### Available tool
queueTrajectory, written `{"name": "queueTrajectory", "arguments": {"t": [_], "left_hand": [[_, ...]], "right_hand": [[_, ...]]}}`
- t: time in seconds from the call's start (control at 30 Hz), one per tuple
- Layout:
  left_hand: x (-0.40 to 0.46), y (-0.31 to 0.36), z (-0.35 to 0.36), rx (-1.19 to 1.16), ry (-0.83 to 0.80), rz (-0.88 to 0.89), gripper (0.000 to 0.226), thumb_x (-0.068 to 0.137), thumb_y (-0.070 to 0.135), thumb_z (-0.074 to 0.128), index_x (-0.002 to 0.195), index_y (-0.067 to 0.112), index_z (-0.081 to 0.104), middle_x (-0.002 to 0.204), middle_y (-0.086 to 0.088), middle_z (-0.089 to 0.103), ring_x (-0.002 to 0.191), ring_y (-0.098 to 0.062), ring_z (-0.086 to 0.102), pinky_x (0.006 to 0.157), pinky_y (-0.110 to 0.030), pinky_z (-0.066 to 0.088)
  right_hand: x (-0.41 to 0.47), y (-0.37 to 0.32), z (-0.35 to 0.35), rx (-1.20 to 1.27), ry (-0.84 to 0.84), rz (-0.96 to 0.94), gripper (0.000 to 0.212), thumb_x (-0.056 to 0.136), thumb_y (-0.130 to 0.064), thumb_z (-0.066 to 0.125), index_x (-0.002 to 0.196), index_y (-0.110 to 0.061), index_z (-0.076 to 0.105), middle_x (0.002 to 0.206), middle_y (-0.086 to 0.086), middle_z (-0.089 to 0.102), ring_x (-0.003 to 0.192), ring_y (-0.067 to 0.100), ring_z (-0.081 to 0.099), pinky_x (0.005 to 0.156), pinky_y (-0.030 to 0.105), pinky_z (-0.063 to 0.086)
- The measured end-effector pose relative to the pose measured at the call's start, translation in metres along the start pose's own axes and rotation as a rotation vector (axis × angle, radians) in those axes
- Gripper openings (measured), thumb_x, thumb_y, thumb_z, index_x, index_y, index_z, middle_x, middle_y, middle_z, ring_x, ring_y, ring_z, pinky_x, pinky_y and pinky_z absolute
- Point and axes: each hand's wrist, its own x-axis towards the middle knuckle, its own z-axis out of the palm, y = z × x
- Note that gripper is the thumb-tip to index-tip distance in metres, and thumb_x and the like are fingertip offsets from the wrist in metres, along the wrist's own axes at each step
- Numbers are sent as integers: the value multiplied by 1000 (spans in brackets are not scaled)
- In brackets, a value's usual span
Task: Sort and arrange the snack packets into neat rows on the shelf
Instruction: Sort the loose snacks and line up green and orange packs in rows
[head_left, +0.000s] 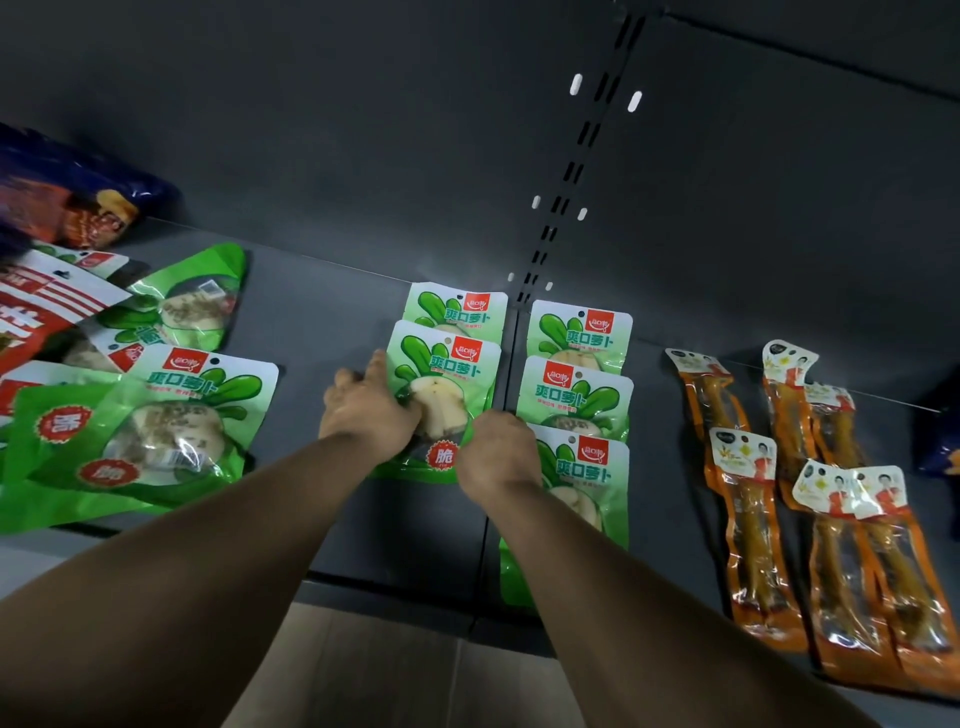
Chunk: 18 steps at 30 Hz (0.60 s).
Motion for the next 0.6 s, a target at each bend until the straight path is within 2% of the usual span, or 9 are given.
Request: {"name": "queueTrajectory", "arguments": {"t": [0.1, 0.2, 0.3, 0.37, 0.43, 0.6], "left_hand": [[-1, 1, -3, -12, -25, 2, 80, 89, 40, 55, 153, 23, 10, 142, -18, 30, 133, -38, 28, 108, -43, 30], [-2, 2, -5, -56, -8, -10, 77, 88, 40, 56, 152, 22, 16, 141, -19, 31, 133, -39, 29, 108, -43, 29], [-3, -4, -14, -64, 94, -39, 62, 88, 36, 57, 142, 16, 34, 136, -19, 36, 128, -39, 34, 105, -41, 33], [-3, -14, -25, -7, 177, -39, 57, 88, 34, 56, 138, 13, 39, 135, -17, 36, 128, -37, 34, 104, -39, 33], [-3, -27, -40, 51, 254, -55, 55, 89, 34, 55, 138, 15, 40, 136, -15, 36, 129, -35, 34, 103, -39, 34], [-2, -71, -82, 196, 356, -288, 58, 88, 39, 53, 134, 8, 39, 141, -20, 31, 131, -36, 30, 103, -41, 32]], "right_hand": [[-2, 1, -1, -1, 3, 4, 31, 91, -7, 49, 120, 0, 55, 124, 16, 55, 109, 27, 56, 77, 27, 42], [-5, 1, -6, 15, 39, 3, 36, 90, -9, 52, 125, -2, 50, 131, 15, 44, 109, 29, 55, 80, 28, 43], [-8, -3, -8, 25, 121, -25, 39, 90, -16, 56, 126, -6, 47, 130, 12, 37, 106, 29, 55, 79, 30, 43], [-9, -8, -8, 51, 160, -61, 38, 91, -20, 55, 126, -8, 49, 129, 11, 38, 105, 29, 55, 77, 28, 42], [-10, -15, -5, 83, 173, -102, 35, 91, -20, 54, 124, -9, 52, 128, 12, 39, 105, 31, 54, 82, 31, 44], [-18, -33, 6, 113, 165, -170, 31, 92, -20, 55, 121, -13, 55, 130, 9, 39, 107, 31, 54, 83, 29, 42]]}}
